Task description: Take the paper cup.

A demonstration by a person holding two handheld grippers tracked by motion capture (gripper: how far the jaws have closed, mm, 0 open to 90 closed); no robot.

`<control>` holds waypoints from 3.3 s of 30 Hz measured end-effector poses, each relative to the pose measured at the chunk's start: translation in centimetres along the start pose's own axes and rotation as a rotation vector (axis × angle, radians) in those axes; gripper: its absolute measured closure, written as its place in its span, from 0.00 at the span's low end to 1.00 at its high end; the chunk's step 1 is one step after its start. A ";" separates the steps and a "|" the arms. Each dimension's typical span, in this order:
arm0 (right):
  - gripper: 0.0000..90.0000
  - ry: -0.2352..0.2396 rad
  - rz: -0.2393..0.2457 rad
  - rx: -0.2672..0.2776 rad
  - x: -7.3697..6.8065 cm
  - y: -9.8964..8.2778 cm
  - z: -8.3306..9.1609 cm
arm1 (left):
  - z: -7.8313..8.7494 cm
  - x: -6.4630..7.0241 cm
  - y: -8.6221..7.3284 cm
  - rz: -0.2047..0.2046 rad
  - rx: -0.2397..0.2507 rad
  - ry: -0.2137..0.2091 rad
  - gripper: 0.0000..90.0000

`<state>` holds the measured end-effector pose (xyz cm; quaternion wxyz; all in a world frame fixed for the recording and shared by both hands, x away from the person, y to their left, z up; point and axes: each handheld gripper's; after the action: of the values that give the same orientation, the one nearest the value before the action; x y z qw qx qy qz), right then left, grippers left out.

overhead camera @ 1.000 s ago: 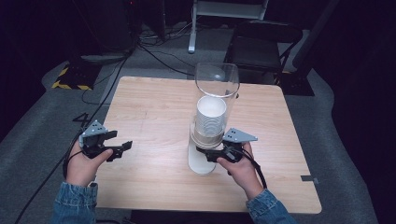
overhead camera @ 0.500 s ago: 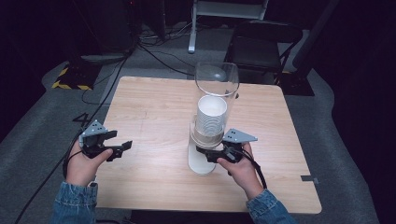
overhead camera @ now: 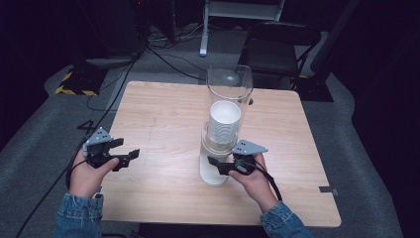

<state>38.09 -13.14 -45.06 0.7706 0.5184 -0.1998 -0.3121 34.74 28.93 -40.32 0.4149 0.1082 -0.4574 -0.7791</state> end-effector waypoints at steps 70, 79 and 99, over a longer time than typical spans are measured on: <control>0.35 -0.275 -0.079 -0.085 5.9 -2.4 8.3 | -4.0 0.1 2.2 -0.039 -0.036 -0.069 0.25; 0.35 -0.373 -0.147 -0.044 9.1 -2.3 8.6 | -3.6 -0.1 1.6 -0.025 -0.039 -0.053 0.25; 0.34 -0.506 -0.235 -0.098 14.4 -4.0 6.3 | -2.2 0.4 -0.9 0.002 -0.076 -0.010 0.26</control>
<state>43.46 -28.40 -46.61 0.6789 0.4057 -0.3088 -0.5283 35.23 27.46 -42.19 0.4171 0.0882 -0.4298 -0.7959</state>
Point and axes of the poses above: each handheld gripper's, and its own axes: z roughly backward along the jaws, y roughly out of its top, x roughly to its right, and after that the axes turned 8 degrees about -y, right-handed
